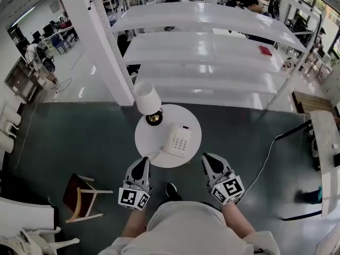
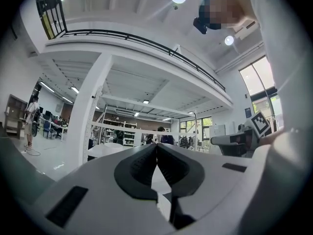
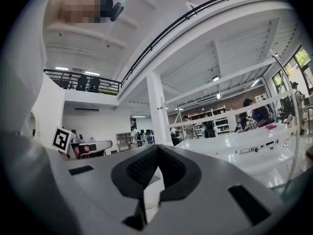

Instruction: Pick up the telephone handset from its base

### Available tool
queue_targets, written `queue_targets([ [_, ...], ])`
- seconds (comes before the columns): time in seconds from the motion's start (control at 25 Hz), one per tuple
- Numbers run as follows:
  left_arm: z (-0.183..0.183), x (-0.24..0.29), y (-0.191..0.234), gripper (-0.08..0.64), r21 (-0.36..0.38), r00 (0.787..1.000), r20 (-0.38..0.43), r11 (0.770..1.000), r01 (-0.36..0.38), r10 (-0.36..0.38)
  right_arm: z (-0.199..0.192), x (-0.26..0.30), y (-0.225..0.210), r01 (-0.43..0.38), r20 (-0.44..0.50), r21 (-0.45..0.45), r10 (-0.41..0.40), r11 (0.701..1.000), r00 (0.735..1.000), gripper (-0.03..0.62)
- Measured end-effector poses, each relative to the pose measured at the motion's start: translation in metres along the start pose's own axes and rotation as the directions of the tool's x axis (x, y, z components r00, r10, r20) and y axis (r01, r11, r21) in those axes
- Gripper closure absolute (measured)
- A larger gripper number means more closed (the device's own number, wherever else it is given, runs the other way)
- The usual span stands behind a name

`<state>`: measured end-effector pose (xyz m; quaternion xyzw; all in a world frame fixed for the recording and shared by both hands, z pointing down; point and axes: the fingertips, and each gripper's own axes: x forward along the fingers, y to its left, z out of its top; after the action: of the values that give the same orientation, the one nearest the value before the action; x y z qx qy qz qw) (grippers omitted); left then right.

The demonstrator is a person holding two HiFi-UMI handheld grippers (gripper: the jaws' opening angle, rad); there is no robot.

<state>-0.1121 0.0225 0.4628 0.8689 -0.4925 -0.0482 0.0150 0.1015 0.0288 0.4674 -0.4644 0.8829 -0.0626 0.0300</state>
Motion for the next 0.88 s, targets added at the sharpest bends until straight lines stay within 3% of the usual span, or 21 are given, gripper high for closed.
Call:
queue_targets([
  [0.36,0.015,0.055,0.09,0.54,0.0,0.998,0.005,0.998,0.058,-0.058,0.012,0.095,-0.003,0.044,0.016,0.018,-0.045,0.999,0.999,0.584],
  [0.88,0.005,0.093,0.126,0.54,-0.016,0.999,-0.011,0.999,0.052,-0.052,0.004,0.151,-0.022,0.035,-0.014,0.014,-0.035,0.999,0.999,0.583],
])
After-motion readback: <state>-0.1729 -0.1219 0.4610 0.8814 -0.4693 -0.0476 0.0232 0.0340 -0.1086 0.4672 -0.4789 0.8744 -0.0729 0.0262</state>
